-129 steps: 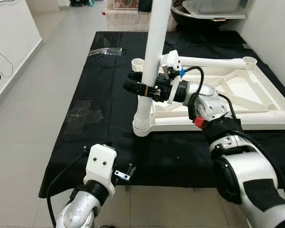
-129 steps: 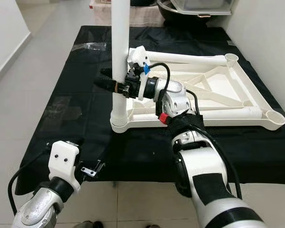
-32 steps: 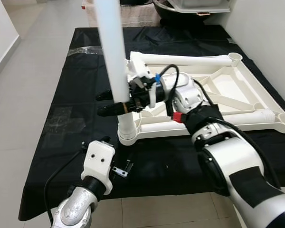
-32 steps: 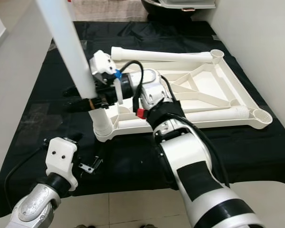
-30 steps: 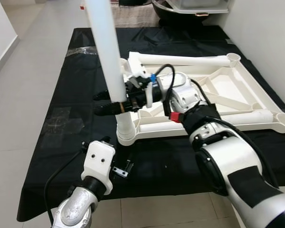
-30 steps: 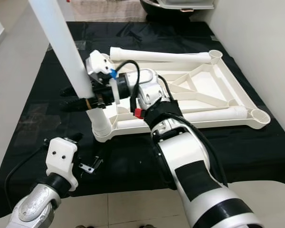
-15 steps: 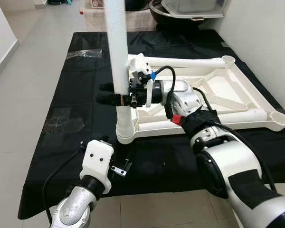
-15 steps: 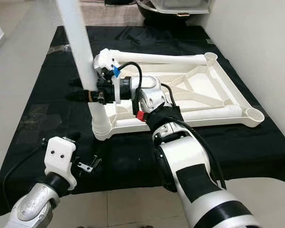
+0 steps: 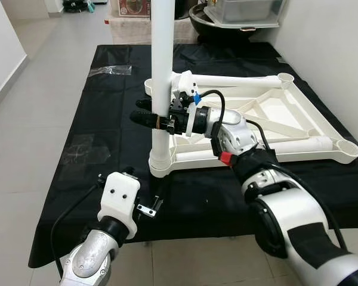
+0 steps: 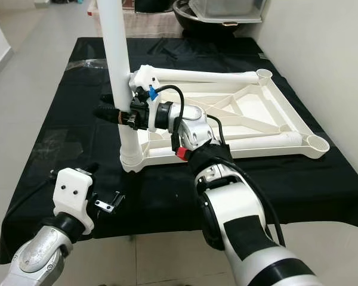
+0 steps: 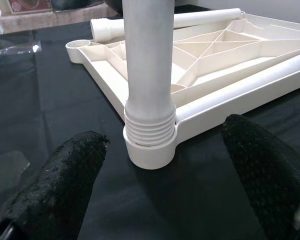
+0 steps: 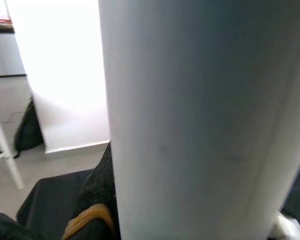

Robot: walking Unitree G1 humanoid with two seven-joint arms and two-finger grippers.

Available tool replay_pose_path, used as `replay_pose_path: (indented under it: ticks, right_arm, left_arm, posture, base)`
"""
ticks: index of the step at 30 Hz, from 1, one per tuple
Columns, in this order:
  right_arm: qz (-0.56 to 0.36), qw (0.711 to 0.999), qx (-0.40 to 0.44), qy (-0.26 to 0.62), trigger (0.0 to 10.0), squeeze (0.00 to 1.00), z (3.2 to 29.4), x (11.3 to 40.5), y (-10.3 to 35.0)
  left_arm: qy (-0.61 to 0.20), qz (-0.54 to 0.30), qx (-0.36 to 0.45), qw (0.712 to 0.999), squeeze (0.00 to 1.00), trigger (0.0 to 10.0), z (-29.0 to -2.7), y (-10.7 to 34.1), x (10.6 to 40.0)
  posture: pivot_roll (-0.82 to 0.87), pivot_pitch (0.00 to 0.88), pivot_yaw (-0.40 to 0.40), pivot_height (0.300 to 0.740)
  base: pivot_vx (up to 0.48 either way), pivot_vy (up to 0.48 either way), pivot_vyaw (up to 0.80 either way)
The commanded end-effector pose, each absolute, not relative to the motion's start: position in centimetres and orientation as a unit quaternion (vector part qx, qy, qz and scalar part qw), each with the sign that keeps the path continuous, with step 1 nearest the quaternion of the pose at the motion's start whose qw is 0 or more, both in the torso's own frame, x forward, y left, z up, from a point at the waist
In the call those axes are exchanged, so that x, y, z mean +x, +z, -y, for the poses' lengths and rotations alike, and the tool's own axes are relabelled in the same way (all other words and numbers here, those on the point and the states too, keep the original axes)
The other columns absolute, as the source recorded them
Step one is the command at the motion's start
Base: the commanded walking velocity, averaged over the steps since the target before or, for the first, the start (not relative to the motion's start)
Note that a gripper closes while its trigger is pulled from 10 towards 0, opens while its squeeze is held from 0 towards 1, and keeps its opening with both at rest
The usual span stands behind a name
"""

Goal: Building children table

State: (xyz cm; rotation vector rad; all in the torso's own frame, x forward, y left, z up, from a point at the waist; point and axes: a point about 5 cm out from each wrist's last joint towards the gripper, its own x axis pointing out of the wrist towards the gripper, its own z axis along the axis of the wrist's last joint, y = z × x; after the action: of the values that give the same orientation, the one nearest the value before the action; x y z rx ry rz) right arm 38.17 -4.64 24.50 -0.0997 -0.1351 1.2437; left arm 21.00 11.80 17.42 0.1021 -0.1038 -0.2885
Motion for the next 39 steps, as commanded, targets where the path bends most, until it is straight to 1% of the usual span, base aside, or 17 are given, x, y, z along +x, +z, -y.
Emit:
replay_pose_path:
  ticks: [1, 2, 5, 6, 7, 8, 9, 11, 19, 21, 23, 24, 28, 30, 31, 38, 39]
  right_arm:
    - [-0.062, 0.860, -0.020, 0.507, 10.0, 0.00, 6.0, 38.2, 18.3]
    - [-0.067, 0.869, -0.024, 0.489, 10.0, 0.00, 6.0, 38.4, 18.2]
    - [-0.067, 0.877, -0.027, 0.475, 10.0, 0.00, 6.1, 38.5, 18.2]
    - [-0.072, 0.885, -0.027, 0.459, 10.0, 0.00, 6.1, 38.7, 18.1]
    - [-0.077, 0.901, -0.030, 0.426, 10.0, 0.00, 6.2, 39.0, 18.1]
    - [-0.077, 0.908, -0.036, 0.411, 10.0, 0.00, 6.3, 39.1, 18.2]
    - [-0.077, 0.908, -0.036, 0.411, 10.0, 0.00, 6.3, 39.1, 18.2]
    - [-0.068, 0.921, -0.038, 0.382, 10.0, 0.00, 6.5, 39.4, 18.4]
    - [-0.046, 0.938, -0.037, 0.342, 10.0, 0.00, 6.7, 39.5, 18.7]
    - [-0.048, 0.946, -0.028, 0.319, 10.0, 0.00, 6.7, 39.5, 18.8]
    - [-0.052, 0.960, -0.023, 0.274, 10.0, 0.00, 6.7, 39.9, 18.9]
    - [-0.052, 0.960, -0.023, 0.274, 10.0, 0.00, 6.7, 39.9, 18.9]
    - [-0.059, 0.976, -0.024, 0.207, 10.0, 0.00, 7.0, 40.3, 19.1]
    - [-0.061, 0.979, -0.025, 0.195, 10.0, 0.00, 7.1, 40.4, 19.1]
    - [-0.066, 0.982, -0.031, 0.173, 10.0, 0.00, 7.3, 40.5, 19.1]
    - [-0.077, 0.987, -0.035, 0.136, 10.0, 0.00, 7.3, 40.6, 19.1]
    - [-0.084, 0.989, -0.026, 0.120, 10.0, 0.00, 7.3, 40.7, 19.2]
  left_arm:
    - [-0.147, 0.044, 0.054, 0.987, 0.00, 10.0, -11.8, 17.0, 21.1]
    - [-0.148, 0.044, 0.053, 0.987, 0.00, 10.0, -11.8, 17.0, 21.1]
    - [-0.148, 0.044, 0.053, 0.987, 0.00, 10.0, -11.8, 17.0, 21.1]
    - [-0.148, 0.043, 0.053, 0.987, 0.00, 10.0, -11.7, 17.0, 21.1]
    - [-0.149, 0.043, 0.053, 0.986, 0.00, 10.0, -11.7, 16.9, 21.1]
    - [-0.149, 0.043, 0.052, 0.986, 0.00, 10.0, -11.7, 16.9, 21.2]
    - [-0.149, 0.043, 0.052, 0.986, 0.00, 10.0, -11.7, 16.9, 21.2]
    - [-0.150, 0.044, 0.053, 0.986, 0.00, 10.0, -11.7, 16.9, 21.2]
    - [-0.149, 0.044, 0.055, 0.986, 0.00, 10.0, -11.8, 16.9, 21.2]
    - [-0.150, 0.043, 0.055, 0.986, 0.00, 10.0, -11.9, 16.9, 21.2]
    - [-0.150, 0.044, 0.055, 0.986, 0.00, 10.0, -11.9, 16.9, 21.3]
    - [-0.150, 0.044, 0.055, 0.986, 0.00, 10.0, -11.9, 16.9, 21.3]
    - [-0.150, 0.044, 0.055, 0.986, 0.00, 10.0, -11.9, 16.9, 21.2]
    - [-0.150, 0.044, 0.055, 0.986, 0.00, 10.0, -11.9, 16.9, 21.2]
    - [-0.150, 0.044, 0.055, 0.986, 0.00, 10.0, -11.9, 16.8, 21.2]
    - [-0.151, 0.047, 0.056, 0.986, 0.00, 10.0, -11.9, 16.8, 21.3]
    - [-0.150, 0.047, 0.056, 0.986, 0.00, 10.0, -11.9, 16.8, 21.3]
  posture:
    - [0.14, 0.199, -0.056, 0.740]
    - [0.14, 0.199, -0.056, 0.740]
    - [0.14, 0.200, -0.057, 0.740]
    - [0.14, 0.200, -0.054, 0.740]
    - [0.14, 0.199, -0.056, 0.740]
    - [0.14, 0.199, -0.058, 0.740]
    - [0.14, 0.199, -0.058, 0.740]
    - [0.13, 0.200, -0.058, 0.740]
    - [0.13, 0.201, -0.055, 0.740]
    - [0.13, 0.200, -0.056, 0.740]
    - [0.13, 0.200, -0.055, 0.740]
    - [0.13, 0.200, -0.055, 0.740]
    - [0.13, 0.197, -0.057, 0.740]
    - [0.13, 0.197, -0.057, 0.740]
    - [0.13, 0.191, -0.056, 0.740]
    - [0.14, 0.187, -0.059, 0.740]
    - [0.14, 0.187, -0.059, 0.740]
  base:
    - [0.000, 0.000, 0.00]
    - [0.000, 0.000, 0.00]
    - [0.000, 0.000, 0.00]
    - [0.000, 0.000, 0.00]
    - [0.000, 0.000, 0.00]
    - [0.000, 0.000, 0.00]
    - [0.000, 0.000, 0.00]
    - [0.000, 0.000, 0.00]
    - [0.000, 0.000, 0.00]
    - [0.000, 0.000, 0.00]
    - [0.000, 0.000, 0.00]
    - [0.000, 0.000, 0.00]
    - [0.000, 0.000, 0.00]
    - [0.000, 0.000, 0.00]
    - [0.000, 0.000, 0.00]
    - [0.000, 0.000, 0.00]
    - [0.000, 0.000, 0.00]
